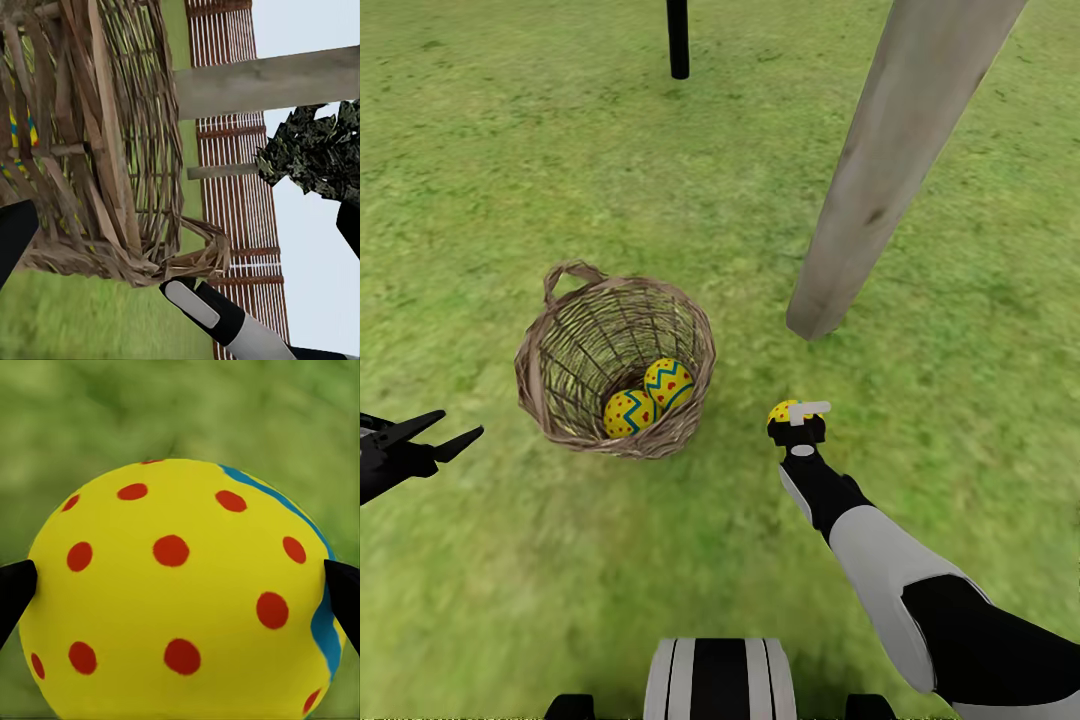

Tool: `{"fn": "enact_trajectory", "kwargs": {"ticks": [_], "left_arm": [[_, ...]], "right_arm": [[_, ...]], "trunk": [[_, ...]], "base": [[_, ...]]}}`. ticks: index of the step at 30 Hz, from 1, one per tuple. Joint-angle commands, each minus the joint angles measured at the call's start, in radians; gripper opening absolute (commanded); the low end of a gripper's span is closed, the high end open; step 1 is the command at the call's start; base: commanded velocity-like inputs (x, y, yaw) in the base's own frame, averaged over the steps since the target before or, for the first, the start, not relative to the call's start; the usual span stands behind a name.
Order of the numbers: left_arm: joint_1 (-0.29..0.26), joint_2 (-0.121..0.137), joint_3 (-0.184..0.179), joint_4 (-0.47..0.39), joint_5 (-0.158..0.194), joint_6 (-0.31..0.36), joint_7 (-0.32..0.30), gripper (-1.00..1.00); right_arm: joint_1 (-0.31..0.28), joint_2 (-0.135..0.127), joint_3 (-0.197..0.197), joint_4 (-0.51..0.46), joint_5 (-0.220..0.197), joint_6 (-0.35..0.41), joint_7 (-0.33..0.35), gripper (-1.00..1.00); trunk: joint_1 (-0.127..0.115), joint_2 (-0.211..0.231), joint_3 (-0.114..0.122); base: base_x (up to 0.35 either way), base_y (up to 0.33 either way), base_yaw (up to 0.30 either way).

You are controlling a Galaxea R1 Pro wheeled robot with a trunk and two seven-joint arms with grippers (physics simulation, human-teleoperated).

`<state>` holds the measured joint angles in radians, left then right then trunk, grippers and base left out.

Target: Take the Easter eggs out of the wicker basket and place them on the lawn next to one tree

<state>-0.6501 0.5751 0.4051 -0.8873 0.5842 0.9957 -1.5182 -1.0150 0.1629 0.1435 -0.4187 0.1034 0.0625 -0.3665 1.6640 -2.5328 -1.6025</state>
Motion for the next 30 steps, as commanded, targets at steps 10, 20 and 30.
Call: {"fn": "enact_trajectory", "kwargs": {"ticks": [10, 20, 30], "left_arm": [[0.000, 0.001, 0.000, -0.001, 0.001, 0.011, -0.014, 1.00], [0.000, 0.001, 0.001, -0.001, 0.000, 0.011, -0.022, 1.00], [0.000, 0.002, 0.003, -0.001, 0.000, 0.011, -0.022, 1.00]], "right_arm": [[0.000, 0.000, 0.004, -0.002, 0.010, 0.007, -0.005, -1.00], [0.000, 0.000, 0.004, -0.001, 0.010, 0.007, -0.006, -1.00], [0.000, 0.000, 0.004, -0.003, 0.009, 0.008, -0.006, -1.00]], "trunk": [[0.001, -0.001, -0.008], [0.003, -0.002, -0.028], [0.006, -0.003, -0.051]], "base": [[0.000, 0.000, 0.000], [0.000, 0.000, 0.000], [0.000, 0.000, 0.000]]}}
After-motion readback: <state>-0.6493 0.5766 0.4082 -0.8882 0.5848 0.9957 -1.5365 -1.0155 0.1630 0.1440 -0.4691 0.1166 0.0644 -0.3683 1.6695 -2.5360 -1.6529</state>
